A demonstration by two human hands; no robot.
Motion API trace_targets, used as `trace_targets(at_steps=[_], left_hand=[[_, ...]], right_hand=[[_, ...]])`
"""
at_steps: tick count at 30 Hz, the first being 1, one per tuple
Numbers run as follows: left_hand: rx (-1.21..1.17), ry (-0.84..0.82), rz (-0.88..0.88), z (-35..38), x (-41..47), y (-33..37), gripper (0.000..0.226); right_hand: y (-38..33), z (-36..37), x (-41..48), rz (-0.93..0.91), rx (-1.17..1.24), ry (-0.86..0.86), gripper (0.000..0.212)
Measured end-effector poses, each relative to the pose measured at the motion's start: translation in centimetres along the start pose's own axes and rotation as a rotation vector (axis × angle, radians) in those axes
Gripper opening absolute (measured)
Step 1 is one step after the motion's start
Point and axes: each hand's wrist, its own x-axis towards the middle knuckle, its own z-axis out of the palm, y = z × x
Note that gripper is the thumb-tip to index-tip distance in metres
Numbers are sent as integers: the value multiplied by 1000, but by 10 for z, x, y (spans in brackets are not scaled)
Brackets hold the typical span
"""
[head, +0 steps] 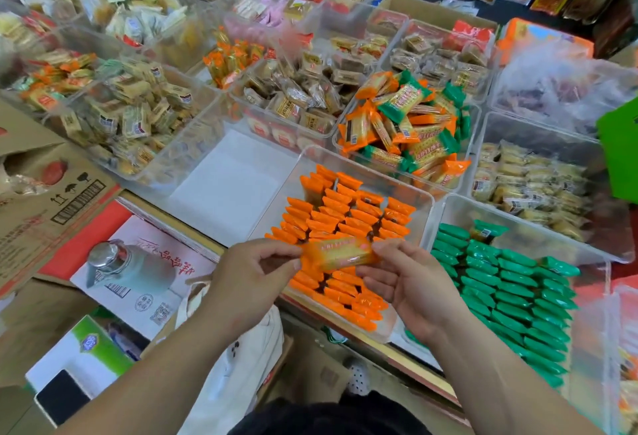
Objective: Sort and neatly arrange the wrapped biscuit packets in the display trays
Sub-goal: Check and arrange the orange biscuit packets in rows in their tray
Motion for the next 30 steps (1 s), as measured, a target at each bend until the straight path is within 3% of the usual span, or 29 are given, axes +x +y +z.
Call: trace_targets(at_steps=[6, 10, 14, 17, 22, 30], left_hand=[[314, -34, 17, 29, 108, -21, 31], [703, -153, 168, 55, 165, -41, 29], [1155, -339, 189, 69, 189, -41, 21], [1386, -365, 233, 75, 196, -38, 23], [1432, -313, 327, 77, 202, -49, 28], [1277, -176, 521, 53, 193, -51, 4]], right_hand=[[-19, -9, 61, -190, -166, 182, 19], [-24, -17, 82, -271, -210, 221, 14], [-21, -29, 96, -304, -236, 230, 13], [-18, -35, 100, -285, -243, 210, 12], [-10, -38, 102, -262, -252, 189, 12], [-16, -33, 109, -334, -298, 179, 22]])
